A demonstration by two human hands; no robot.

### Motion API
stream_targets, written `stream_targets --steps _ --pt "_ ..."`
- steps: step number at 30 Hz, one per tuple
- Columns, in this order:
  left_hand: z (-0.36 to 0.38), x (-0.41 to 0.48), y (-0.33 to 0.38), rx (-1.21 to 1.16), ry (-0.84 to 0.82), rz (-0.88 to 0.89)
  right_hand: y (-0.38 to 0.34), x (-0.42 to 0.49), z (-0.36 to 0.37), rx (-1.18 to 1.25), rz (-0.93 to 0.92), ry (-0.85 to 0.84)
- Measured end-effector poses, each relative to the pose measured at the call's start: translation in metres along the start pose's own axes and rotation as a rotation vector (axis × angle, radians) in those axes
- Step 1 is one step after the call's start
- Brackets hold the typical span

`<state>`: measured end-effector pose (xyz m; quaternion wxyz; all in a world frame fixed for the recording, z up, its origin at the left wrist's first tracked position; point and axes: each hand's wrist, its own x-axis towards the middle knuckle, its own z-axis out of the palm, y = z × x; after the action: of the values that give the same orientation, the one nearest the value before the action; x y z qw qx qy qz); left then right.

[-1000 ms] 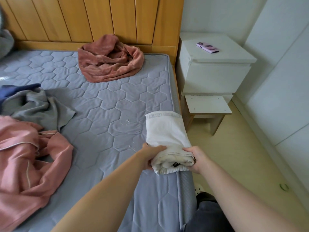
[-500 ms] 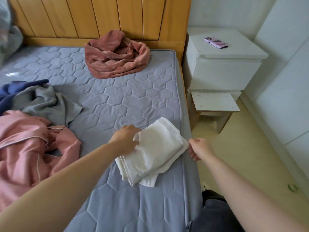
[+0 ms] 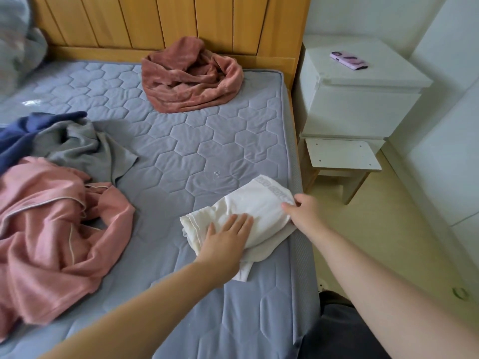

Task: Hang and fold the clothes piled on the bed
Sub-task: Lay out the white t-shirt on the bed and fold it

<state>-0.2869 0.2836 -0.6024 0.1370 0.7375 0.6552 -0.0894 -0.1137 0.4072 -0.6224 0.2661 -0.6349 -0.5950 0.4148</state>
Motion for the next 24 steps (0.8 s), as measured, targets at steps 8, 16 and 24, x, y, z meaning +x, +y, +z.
stream_targets --steps 8,16,24 --pt "0.047 0.001 0.012 0.013 -0.018 0.126 0.033 -0.014 0.016 -0.395 0.147 0.043" --pt "0.029 0.006 -0.055 -0.698 0.354 -0.561 -0.001 0.007 0.017 -0.244 -0.015 -0.064" --pt "0.034 0.006 -0.064 -1.858 0.025 -0.803 -0.001 0.026 0.013 -0.160 0.226 -0.265"
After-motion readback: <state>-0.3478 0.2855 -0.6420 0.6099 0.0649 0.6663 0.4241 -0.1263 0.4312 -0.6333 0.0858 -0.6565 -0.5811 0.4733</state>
